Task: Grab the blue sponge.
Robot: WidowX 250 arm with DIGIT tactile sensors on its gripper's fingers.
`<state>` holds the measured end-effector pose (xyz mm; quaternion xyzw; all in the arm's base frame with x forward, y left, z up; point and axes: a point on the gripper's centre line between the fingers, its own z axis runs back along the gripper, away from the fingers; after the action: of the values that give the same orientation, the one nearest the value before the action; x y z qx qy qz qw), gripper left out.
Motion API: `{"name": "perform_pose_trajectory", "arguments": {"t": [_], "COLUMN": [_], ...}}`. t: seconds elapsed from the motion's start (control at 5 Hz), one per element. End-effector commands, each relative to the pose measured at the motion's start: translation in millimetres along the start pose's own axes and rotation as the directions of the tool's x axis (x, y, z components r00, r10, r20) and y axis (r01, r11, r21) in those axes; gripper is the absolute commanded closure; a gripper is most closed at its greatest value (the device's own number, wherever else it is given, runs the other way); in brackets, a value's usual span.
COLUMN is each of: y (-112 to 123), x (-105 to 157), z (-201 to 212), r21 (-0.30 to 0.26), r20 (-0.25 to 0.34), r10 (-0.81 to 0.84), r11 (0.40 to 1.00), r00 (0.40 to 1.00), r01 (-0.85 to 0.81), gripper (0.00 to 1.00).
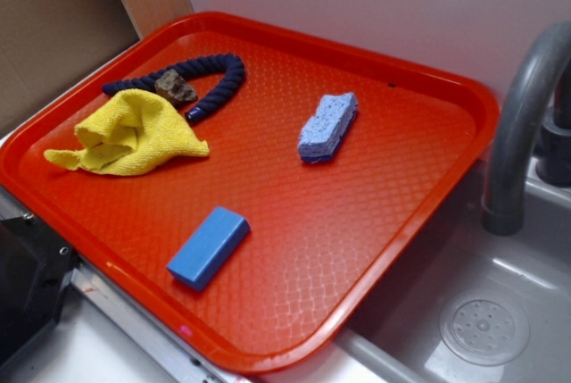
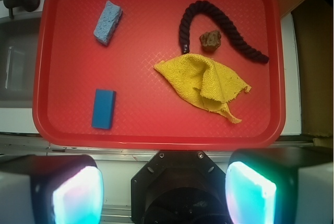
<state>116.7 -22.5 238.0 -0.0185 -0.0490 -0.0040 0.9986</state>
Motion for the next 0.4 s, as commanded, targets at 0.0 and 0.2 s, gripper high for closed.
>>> {"name": "perform_pose_trajectory", "arguments": {"t": [0.0, 0.2], "y": [0, -6], "x": [0, 7], "z": [0, -14], "r21": [0.000, -0.050], "r20": [0.000, 0.044], "r10": [0.000, 0.173], "r11": [1.000, 0.984], "r00": [1.000, 0.984], "r01": [0.000, -0.171], "gripper": [0.00, 0.00]}}
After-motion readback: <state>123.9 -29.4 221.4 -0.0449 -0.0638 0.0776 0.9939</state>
